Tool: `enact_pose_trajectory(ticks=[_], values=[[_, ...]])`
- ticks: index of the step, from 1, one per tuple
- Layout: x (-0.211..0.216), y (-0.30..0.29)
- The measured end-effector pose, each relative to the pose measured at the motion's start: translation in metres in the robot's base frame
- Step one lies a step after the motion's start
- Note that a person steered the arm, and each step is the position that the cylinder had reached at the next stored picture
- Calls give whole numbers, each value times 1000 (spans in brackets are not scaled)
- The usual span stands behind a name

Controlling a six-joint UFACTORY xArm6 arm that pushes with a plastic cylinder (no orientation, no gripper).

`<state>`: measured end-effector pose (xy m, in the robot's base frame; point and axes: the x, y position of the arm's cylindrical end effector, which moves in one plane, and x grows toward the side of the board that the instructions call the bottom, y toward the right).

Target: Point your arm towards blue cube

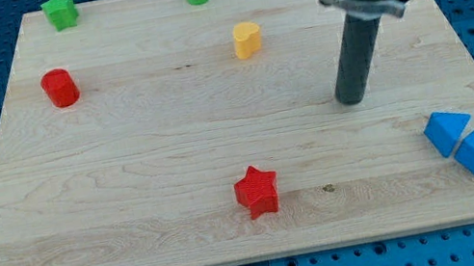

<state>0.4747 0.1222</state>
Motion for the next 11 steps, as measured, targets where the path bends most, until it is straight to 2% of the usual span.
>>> enact_pose_trajectory(ticks=[1, 3, 6, 11], values=[[36, -23], [95, -9], [99, 17], [113, 99]])
